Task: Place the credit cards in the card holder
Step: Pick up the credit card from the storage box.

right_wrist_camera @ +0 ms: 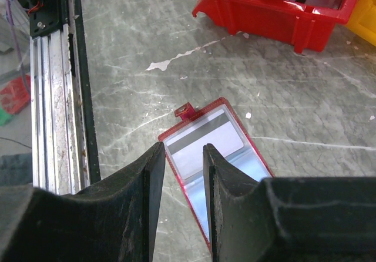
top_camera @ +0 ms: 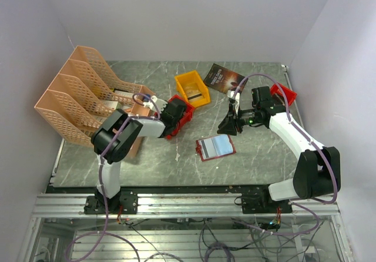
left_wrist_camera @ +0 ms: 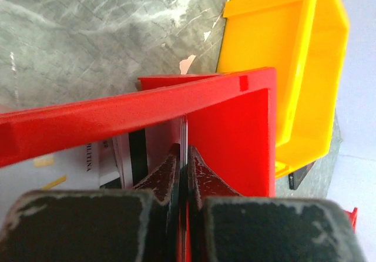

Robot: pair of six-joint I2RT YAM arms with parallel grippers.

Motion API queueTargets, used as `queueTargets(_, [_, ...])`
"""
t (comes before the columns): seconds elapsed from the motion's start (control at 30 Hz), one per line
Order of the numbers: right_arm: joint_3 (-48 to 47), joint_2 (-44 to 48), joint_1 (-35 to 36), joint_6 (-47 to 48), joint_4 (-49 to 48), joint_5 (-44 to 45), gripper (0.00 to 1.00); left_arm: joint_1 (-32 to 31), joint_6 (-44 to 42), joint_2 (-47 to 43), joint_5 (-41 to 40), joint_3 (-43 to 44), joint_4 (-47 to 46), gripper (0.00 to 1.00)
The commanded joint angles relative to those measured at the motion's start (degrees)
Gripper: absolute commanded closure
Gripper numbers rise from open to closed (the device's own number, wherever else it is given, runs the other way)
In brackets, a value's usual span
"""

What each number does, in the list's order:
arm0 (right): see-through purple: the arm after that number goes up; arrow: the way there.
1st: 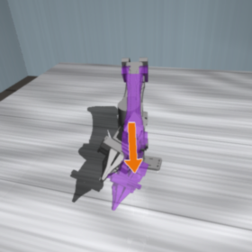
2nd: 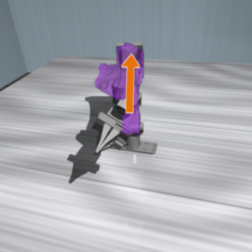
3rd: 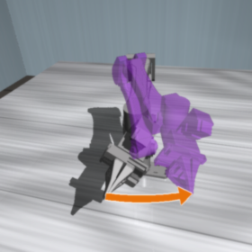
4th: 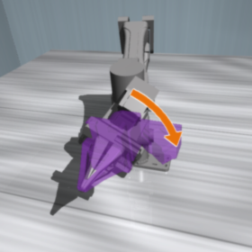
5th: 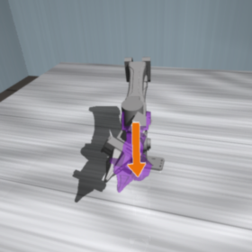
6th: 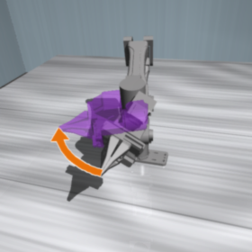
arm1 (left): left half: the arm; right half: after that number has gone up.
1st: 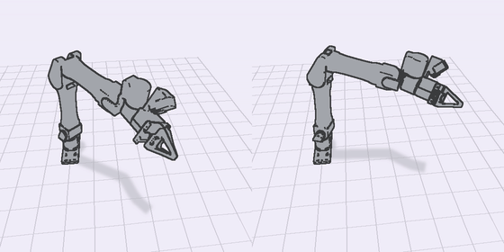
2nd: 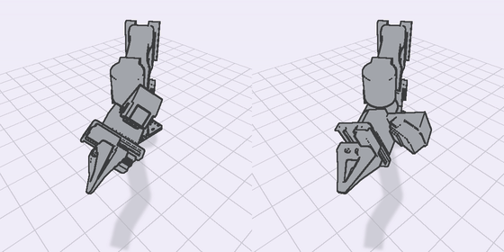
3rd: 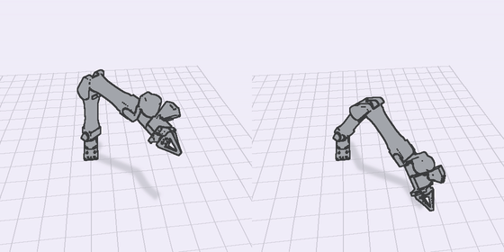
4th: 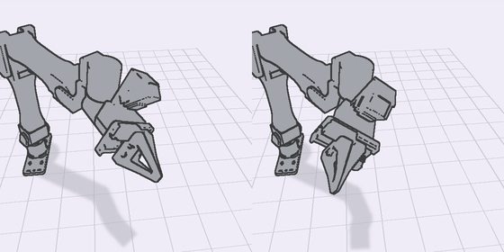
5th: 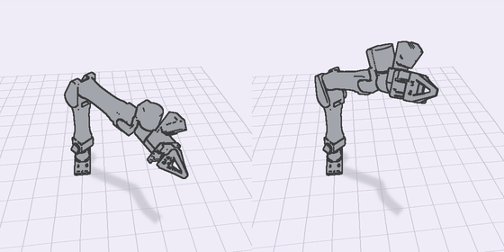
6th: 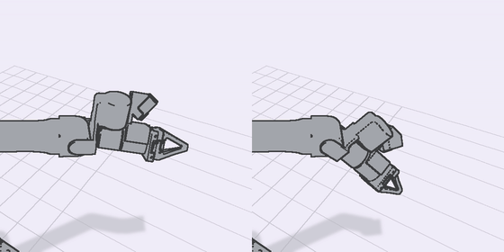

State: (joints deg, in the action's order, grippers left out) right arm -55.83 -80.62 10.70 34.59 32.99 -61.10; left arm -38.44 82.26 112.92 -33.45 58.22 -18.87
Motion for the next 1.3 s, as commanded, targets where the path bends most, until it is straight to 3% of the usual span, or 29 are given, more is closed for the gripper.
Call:
queueTargets(0.0, [-1.3,0.2,-0.3,0.7,0.6,-0.8,0.68,0.6,-8.2,-6.8,-0.6,-1.3,2.7,0.93])
queueTargets(0.47, [-1.3,-0.2,-0.3,0.4,0.3,-0.9,0.68,6.3,-22.4,-15.3,15.4,-5.7,4.7,0.93])
queueTargets(0.73, [-1.3,-0.3,-0.3,0.5,0.3,-0.9,0.68,11.7,-30.7,-14.7,31.6,-6.0,0.9,0.93])
queueTargets(1.27, [-1.3,-0.8,-0.3,0.5,0.4,-1.0,0.67,13.4,-29.4,-13.5,36.9,-7.4,-0.2,0.85])
